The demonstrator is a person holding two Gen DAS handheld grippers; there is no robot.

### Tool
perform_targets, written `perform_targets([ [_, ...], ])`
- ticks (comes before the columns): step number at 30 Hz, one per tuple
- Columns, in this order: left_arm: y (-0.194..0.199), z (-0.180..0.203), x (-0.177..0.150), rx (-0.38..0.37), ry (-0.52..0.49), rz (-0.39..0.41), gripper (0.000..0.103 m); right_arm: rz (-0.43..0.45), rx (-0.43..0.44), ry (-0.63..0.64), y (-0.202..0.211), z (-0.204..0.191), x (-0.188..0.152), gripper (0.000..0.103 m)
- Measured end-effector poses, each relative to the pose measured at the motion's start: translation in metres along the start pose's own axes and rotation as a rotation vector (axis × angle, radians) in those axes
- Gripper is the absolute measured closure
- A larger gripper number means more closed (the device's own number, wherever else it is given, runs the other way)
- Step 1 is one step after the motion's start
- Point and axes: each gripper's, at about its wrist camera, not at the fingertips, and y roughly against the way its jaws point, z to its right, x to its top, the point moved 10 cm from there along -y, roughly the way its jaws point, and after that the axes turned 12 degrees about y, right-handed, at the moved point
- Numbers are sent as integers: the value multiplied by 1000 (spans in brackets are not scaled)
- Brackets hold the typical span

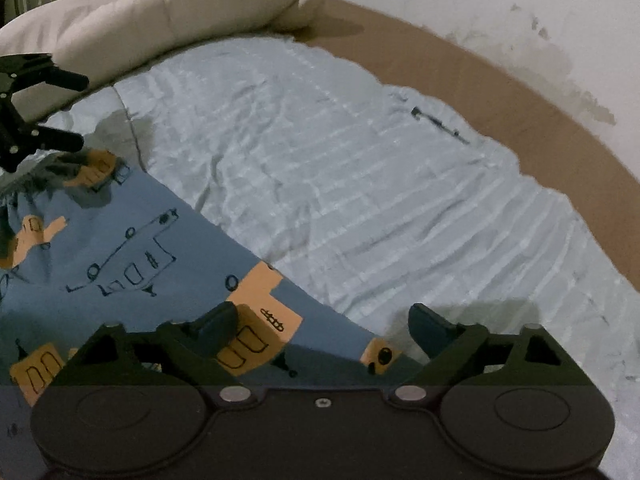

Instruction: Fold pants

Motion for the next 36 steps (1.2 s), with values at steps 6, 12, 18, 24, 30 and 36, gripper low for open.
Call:
perform_targets([
  [6, -21, -1, -13, 4, -9, -131, 28, -7, 47, -1, -6, 1, 0, 21],
  [12, -23, 8, -22, -96, 51, -195, 98, -23, 122, -4, -12, -10, 3, 63],
  [18, -8, 9, -11, -17, 1, -135, 103, -18, 114, 63, -5, -30, 13, 103],
  [24, 6, -10, 7, 66, 94, -69, 103, 69, 8, 68, 16, -23, 40, 103],
  [30, 27, -18, 17, 112, 137, 28, 103, 139, -160, 130, 33, -27, 60, 103],
  [36, 83, -6, 2, 60, 67, 146, 103, 218, -251, 164, 69, -54, 55, 103],
])
